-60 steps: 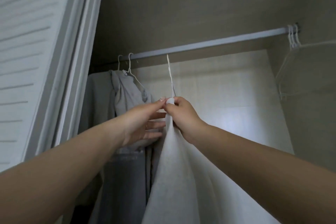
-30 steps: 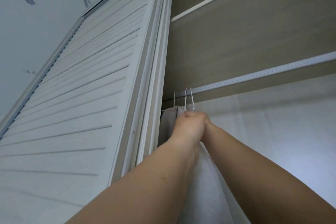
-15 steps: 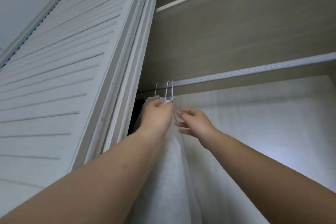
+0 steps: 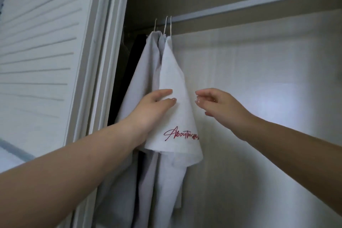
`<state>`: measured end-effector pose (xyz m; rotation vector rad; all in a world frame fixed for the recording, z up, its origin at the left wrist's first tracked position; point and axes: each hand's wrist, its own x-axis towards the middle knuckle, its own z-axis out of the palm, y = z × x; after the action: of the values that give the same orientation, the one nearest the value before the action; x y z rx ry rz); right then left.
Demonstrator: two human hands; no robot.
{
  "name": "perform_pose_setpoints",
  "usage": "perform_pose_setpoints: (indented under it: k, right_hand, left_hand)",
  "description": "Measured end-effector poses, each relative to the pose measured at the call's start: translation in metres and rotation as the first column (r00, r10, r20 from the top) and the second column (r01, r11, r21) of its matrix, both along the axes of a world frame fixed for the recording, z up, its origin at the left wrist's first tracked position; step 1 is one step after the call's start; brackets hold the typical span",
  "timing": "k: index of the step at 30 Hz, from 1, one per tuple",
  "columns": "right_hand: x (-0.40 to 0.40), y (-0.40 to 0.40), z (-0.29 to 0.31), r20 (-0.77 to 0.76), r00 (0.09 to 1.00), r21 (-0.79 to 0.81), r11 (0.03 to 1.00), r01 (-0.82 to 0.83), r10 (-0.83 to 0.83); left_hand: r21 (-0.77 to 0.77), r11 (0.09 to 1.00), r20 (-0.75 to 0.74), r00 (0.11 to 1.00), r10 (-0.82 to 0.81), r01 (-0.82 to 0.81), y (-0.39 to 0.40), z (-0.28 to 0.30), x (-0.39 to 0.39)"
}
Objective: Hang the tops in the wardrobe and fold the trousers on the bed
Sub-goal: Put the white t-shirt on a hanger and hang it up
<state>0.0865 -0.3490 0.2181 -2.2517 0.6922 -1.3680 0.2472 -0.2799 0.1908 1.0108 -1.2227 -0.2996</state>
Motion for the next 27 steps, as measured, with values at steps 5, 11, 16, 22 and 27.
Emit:
perform_pose_setpoints:
  k: [5, 11, 16, 22, 27]
  right_hand:
    - [0.003, 0.029, -0.051, 0.053, 0.984, 0.149, 0.973, -0.176, 0.170]
    - [0.012, 0.072, -0.108, 0.037, 0.938, 0.231, 0.910, -0.345, 0.346]
    - [0.027, 0.117, -0.159, -0.003, 0.846, 0.308, 0.806, -0.507, 0.533]
    - [0.050, 0.196, -0.214, 0.021, 0.733, 0.390, 0.669, -0.632, 0.680]
    - [0.050, 0.269, -0.272, -0.040, 0.566, 0.415, 0.529, -0.741, 0.824]
  left_hand:
    - [0.067, 0.998, -0.066, 0.998, 0.017, -0.013, 0.043, -0.040, -0.024]
    - [0.144, 0.984, -0.100, 0.987, 0.123, -0.108, 0.103, -0.091, -0.035]
    - [0.225, 0.944, -0.179, 0.943, 0.282, -0.240, 0.162, -0.146, -0.033]
    - [0.255, 0.908, -0.324, 0.855, 0.404, -0.332, 0.258, -0.204, -0.031]
    - [0.296, 0.818, -0.300, 0.765, 0.570, -0.494, 0.373, -0.263, -0.042]
